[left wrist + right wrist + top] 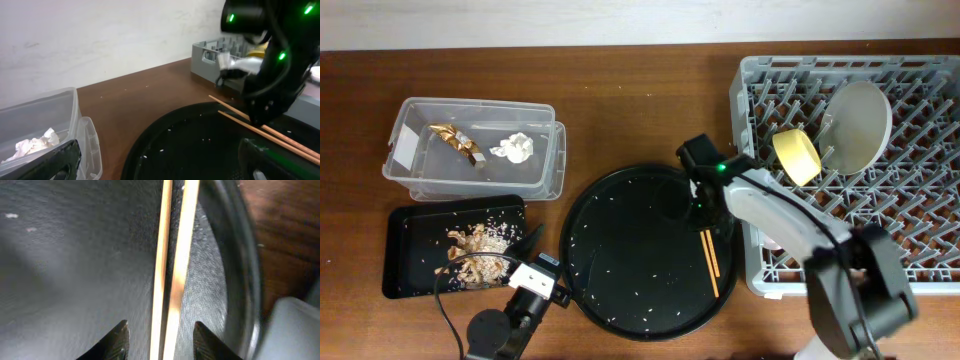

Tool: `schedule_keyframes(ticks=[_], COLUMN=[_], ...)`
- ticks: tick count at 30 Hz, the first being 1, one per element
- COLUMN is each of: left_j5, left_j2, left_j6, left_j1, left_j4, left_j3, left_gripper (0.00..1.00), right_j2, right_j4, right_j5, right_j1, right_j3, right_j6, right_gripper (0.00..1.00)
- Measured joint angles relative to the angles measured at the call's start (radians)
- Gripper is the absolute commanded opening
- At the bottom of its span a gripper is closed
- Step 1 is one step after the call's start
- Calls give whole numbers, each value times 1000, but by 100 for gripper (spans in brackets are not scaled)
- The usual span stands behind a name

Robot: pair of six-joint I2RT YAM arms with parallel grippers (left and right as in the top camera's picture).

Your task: Sort waste into correct bins and load items into the dishwasher rack

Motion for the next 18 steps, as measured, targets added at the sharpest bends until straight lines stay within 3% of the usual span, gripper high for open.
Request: schedule_keyframes(ticks=[8, 10, 14, 18], left_j5=[0, 0, 0, 0], left_j2=[0, 0, 0, 0], left_j6=[0, 0, 0, 0], left_j1=[0, 0, 0, 0], left_j4=[0, 0, 0, 0], left_j3=[0, 0, 0, 0], left_gripper=[99, 99, 99, 99], right_j2=[41, 41, 41, 41], right_j4=[17, 22, 44, 40], right_j5=[4, 4, 19, 22], right_j1=[0, 0, 0, 0], right_j3=[0, 0, 0, 0], right_j6=[4, 5, 1, 6], right_gripper=[25, 41, 7, 4])
